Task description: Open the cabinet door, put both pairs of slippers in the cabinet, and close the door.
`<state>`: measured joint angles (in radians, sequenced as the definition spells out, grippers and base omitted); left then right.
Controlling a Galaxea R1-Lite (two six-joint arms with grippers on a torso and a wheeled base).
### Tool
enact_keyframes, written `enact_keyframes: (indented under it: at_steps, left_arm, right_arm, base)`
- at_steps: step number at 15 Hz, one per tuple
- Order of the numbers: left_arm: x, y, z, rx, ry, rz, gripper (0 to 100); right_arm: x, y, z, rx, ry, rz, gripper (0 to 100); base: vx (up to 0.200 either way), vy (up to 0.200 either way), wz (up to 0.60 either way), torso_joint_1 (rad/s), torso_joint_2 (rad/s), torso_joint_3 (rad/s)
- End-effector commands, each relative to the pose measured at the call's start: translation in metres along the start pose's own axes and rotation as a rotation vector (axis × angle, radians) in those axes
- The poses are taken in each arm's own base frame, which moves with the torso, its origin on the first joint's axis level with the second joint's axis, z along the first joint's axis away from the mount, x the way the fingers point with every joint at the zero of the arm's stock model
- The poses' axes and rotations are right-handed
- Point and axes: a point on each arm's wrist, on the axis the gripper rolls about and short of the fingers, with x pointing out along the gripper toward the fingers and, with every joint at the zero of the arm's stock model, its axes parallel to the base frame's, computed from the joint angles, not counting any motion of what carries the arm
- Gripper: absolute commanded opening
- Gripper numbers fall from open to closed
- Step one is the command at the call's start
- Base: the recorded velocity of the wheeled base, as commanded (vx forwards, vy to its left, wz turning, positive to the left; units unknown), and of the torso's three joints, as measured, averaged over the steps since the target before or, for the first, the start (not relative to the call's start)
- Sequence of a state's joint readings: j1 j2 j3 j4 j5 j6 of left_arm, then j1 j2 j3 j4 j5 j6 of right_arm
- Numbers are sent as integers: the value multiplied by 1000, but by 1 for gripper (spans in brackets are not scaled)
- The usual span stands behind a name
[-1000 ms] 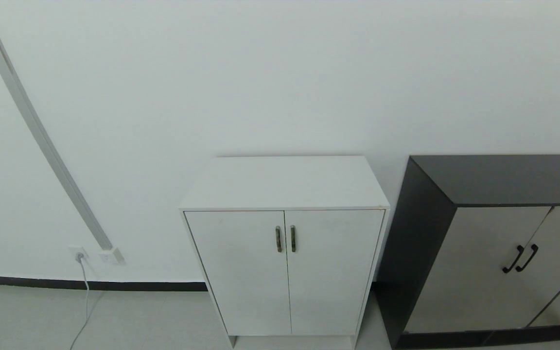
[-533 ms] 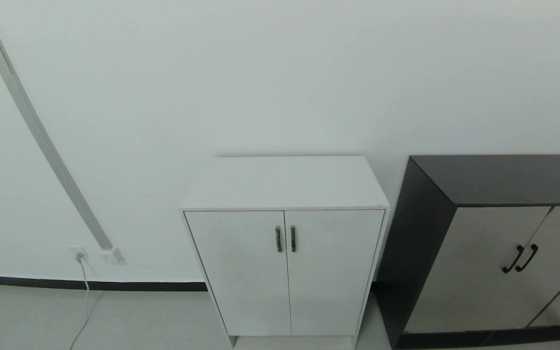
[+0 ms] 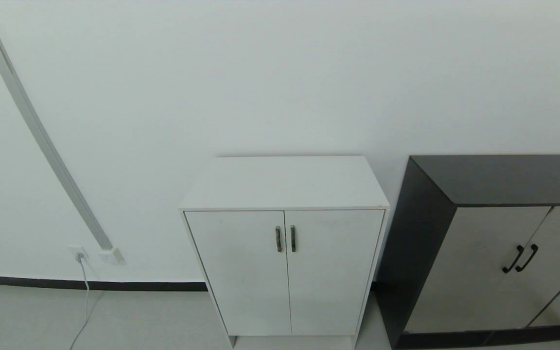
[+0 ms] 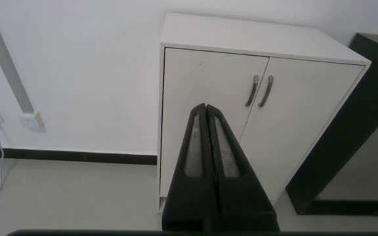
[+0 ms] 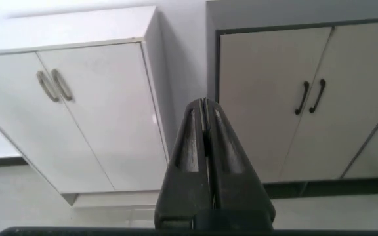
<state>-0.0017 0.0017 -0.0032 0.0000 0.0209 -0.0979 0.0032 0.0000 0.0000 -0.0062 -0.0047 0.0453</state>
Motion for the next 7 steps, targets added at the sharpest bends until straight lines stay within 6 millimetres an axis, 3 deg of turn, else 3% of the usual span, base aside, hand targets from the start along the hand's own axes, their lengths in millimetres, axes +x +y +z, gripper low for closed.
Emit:
enact_keyframes:
  at_steps: [1,7]
  left_arm:
    - [0,0,0,1,0,1,0]
    - [0,0,0,0,0,1,0]
  right_arm:
    - [0,0,0,1,-2,0,0]
    - [0,0,0,-10,-1,5,0]
  base:
    - [0,0,0,0,0,0]
    - [0,0,0,0,0,0]
